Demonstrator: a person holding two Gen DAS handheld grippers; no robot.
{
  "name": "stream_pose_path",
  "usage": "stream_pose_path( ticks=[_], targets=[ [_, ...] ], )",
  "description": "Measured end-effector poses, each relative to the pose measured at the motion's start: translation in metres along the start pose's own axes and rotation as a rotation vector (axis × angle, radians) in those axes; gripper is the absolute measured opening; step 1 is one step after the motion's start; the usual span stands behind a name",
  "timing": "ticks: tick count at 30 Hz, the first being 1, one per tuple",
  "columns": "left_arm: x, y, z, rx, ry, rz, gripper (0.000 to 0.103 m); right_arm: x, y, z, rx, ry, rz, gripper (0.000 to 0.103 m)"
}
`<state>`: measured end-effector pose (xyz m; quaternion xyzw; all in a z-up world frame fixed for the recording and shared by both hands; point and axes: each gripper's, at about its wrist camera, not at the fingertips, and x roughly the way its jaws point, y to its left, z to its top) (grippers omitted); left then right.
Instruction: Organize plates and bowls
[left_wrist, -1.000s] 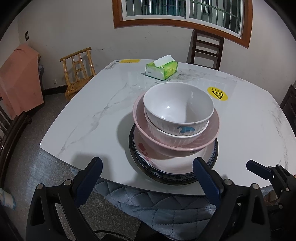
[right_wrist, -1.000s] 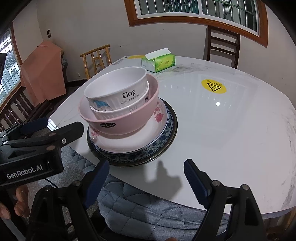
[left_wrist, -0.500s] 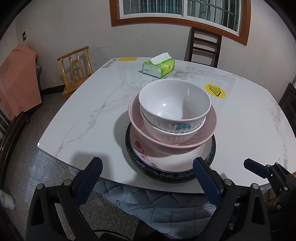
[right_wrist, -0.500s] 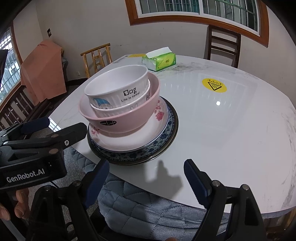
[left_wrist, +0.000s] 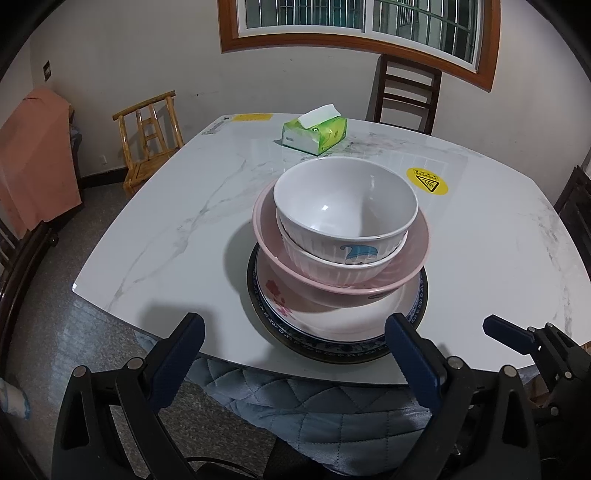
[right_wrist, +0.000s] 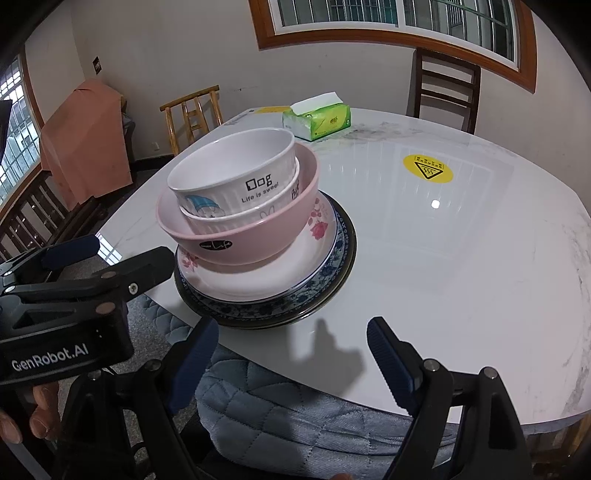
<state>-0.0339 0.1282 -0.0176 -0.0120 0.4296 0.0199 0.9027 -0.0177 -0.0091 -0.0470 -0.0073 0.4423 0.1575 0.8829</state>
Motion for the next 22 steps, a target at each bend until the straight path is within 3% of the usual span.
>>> stream_pose_path(
  ticks=[22],
  targets=[
    [-0.0001,0.0015,0.0008,-0.005,-0.002,-0.019,0.097,0.0014,0.0031,0.0008,-0.005,0.009,0.004,0.085]
  ],
)
